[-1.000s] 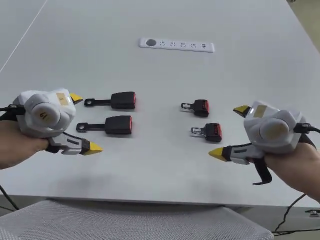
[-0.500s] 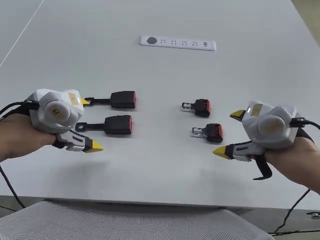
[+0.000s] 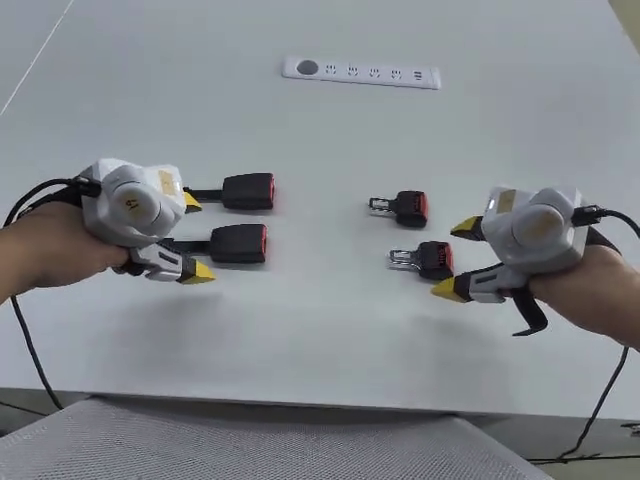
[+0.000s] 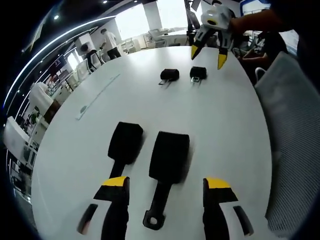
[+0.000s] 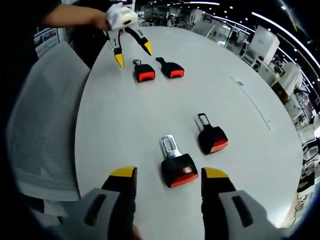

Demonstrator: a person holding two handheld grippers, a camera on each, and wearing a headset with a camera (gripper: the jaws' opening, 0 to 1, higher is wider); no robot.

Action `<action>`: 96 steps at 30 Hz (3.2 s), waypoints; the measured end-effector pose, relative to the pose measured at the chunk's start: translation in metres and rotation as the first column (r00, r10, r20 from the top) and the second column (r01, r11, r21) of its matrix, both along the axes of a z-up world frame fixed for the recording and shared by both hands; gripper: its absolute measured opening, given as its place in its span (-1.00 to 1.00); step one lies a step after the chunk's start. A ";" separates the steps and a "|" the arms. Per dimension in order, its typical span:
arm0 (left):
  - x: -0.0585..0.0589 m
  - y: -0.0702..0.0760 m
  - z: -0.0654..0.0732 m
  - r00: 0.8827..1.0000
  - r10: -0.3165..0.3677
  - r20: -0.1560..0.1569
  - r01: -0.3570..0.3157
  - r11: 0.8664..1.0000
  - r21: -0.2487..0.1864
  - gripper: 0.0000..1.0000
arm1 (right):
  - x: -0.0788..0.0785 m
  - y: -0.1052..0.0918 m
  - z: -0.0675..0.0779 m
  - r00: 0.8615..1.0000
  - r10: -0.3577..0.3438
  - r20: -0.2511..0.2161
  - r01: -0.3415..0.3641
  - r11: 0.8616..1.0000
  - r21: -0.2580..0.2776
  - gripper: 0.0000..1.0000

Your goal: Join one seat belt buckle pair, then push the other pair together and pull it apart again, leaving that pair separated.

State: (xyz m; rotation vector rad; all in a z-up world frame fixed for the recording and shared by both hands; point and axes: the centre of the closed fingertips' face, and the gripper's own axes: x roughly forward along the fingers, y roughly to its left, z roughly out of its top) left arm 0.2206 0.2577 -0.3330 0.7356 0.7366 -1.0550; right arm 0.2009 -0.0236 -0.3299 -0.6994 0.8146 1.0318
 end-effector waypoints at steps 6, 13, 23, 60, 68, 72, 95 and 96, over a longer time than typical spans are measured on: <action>0.006 -0.007 -0.004 0.999 -0.022 -0.023 0.022 1.000 -0.007 0.15 | 0.004 -0.002 -0.006 0.999 0.023 -0.025 -0.023 1.000 -0.012 -0.01; 0.006 -0.012 -0.016 0.995 -0.059 -0.078 0.060 0.998 0.008 -0.02 | 0.010 -0.002 -0.013 0.996 0.078 -0.039 -0.080 0.996 -0.042 -0.06; 0.005 -0.018 -0.026 0.985 -0.124 -0.121 0.130 0.991 0.040 -0.23 | 0.016 -0.006 -0.023 0.989 0.124 -0.085 -0.130 0.990 -0.062 -0.19; 0.006 -0.023 -0.030 0.961 -0.211 -0.182 0.227 0.971 0.074 -0.34 | 0.024 -0.007 -0.040 0.953 0.246 -0.178 -0.266 0.959 -0.097 -0.31; 0.006 -0.023 -0.031 0.960 -0.211 -0.184 0.229 0.970 0.084 -0.34 | 0.024 -0.006 -0.040 0.955 0.240 -0.174 -0.259 0.962 -0.092 -0.31; 0.006 -0.024 -0.031 0.960 -0.210 -0.186 0.229 0.970 0.085 -0.34 | 0.025 -0.004 -0.040 0.958 0.231 -0.173 -0.251 0.962 -0.108 -0.31; 0.004 -0.023 -0.031 0.959 -0.210 -0.190 0.230 0.969 0.091 -0.34 | 0.022 0.047 -0.038 0.958 0.264 -0.107 -0.270 0.962 -0.045 -0.31; 0.004 -0.023 -0.031 0.959 -0.209 -0.191 0.230 0.969 0.091 -0.34 | 0.022 0.048 -0.038 0.958 0.264 -0.107 -0.270 0.962 -0.042 -0.31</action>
